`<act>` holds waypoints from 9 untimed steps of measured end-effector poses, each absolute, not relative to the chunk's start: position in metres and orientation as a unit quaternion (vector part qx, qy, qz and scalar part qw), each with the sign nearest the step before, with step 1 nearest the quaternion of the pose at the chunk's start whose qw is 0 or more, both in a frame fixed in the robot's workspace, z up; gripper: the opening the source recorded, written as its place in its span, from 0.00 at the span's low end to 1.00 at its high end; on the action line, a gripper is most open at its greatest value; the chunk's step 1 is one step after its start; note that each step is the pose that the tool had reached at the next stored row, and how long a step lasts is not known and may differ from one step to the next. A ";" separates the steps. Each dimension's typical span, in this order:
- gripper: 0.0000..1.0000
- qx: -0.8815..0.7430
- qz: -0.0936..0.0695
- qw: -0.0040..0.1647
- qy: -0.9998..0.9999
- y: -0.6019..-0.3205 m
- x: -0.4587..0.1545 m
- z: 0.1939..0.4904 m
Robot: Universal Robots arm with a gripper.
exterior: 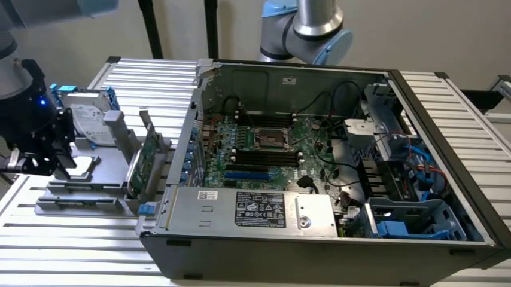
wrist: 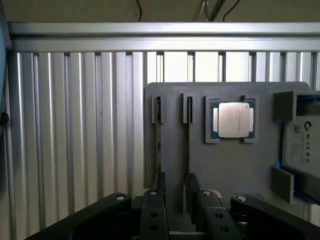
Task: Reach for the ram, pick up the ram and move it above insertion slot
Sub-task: 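Pick up the ram and move it above insertion slot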
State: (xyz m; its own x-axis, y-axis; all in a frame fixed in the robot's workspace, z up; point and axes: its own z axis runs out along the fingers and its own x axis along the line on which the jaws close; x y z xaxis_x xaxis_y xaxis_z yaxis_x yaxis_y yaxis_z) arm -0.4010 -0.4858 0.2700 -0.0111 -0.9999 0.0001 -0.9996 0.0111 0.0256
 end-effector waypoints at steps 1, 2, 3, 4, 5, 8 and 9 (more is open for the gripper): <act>0.31 0.703 -0.009 0.009 -0.711 -0.486 -0.401 0.268; 0.31 0.703 -0.009 0.009 -0.711 -0.486 -0.402 0.266; 0.31 0.703 -0.009 0.009 -0.712 -0.486 -0.402 0.265; 0.31 0.702 -0.009 0.009 -0.712 -0.487 -0.402 0.263; 0.31 0.702 -0.009 0.009 -0.712 -0.487 -0.402 0.261; 0.31 0.702 -0.009 0.009 -0.713 -0.488 -0.402 0.255; 0.31 0.701 -0.009 0.008 -0.713 -0.489 -0.402 0.254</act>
